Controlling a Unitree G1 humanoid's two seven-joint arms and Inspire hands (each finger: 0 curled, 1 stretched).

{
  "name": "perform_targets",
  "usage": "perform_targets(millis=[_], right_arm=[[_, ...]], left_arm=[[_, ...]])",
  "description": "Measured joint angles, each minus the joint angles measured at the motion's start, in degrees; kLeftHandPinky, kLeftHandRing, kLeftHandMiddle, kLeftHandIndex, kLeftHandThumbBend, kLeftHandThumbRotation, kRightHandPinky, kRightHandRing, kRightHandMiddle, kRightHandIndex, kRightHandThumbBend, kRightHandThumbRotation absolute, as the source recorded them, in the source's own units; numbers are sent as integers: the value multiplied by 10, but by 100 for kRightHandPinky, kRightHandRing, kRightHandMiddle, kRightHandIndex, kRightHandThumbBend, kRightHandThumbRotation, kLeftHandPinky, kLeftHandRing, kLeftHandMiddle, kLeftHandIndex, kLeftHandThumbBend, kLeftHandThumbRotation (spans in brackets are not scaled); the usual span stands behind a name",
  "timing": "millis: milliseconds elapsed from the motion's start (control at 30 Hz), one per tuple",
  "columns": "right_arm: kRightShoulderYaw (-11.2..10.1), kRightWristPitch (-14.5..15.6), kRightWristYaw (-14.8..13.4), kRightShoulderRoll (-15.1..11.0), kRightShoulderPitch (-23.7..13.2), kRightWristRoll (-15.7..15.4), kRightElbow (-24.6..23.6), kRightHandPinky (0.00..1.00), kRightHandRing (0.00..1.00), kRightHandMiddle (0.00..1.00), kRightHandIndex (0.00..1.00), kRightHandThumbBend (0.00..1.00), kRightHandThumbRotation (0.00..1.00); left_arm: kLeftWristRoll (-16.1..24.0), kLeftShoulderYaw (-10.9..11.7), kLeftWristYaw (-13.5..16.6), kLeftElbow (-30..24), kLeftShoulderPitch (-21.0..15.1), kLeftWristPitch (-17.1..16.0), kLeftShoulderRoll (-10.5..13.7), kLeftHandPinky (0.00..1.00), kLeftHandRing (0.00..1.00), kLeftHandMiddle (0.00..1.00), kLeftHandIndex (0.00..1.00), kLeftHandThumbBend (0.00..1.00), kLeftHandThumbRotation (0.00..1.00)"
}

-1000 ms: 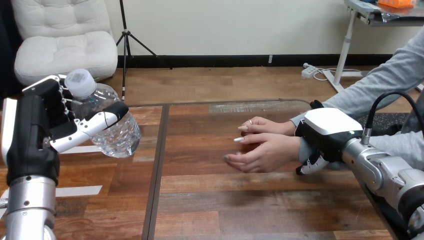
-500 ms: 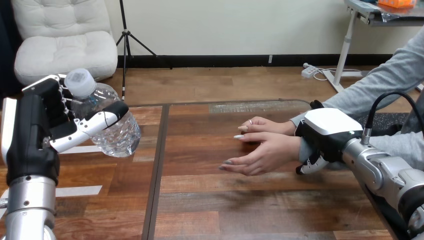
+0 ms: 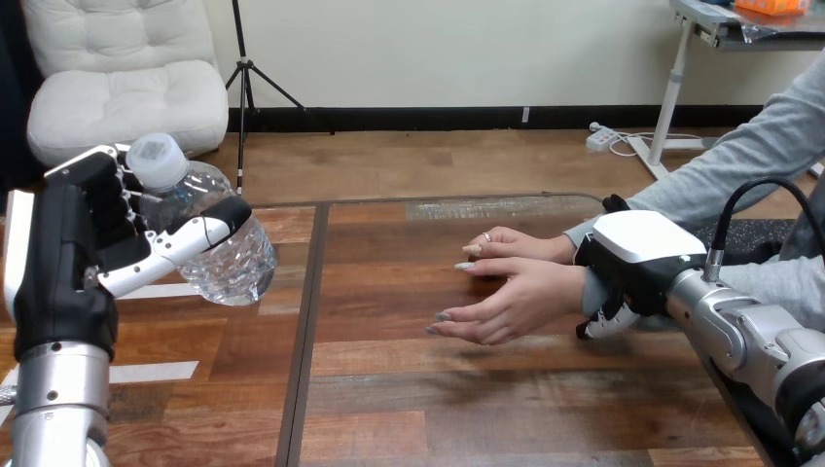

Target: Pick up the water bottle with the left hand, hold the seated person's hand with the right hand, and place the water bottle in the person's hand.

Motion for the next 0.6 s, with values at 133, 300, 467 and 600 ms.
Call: perform_targets(millis=[133, 300, 467, 600], right_arm=[[0, 0, 1, 0, 0, 2, 0, 14, 19, 26, 29, 62, 0], [0, -3, 1, -1, 0, 4, 0, 14, 19, 26, 30, 61, 0], [-4, -9, 1, -3, 0, 8, 0, 13, 19, 26, 29, 62, 0], [-10, -14, 1, -5, 0, 13, 0, 13, 18, 25, 28, 62, 0]], left_arm=[[0, 0, 0, 0, 0, 0, -1, 28, 34, 39, 40, 70, 0], [0, 0, 0, 0, 0, 0, -3, 28, 34, 39, 40, 69, 0], [0, 0, -2, 0, 0, 0, -3, 28, 34, 39, 40, 69, 0], [0, 0, -2, 0, 0, 0, -3, 28, 34, 39, 40, 69, 0]])
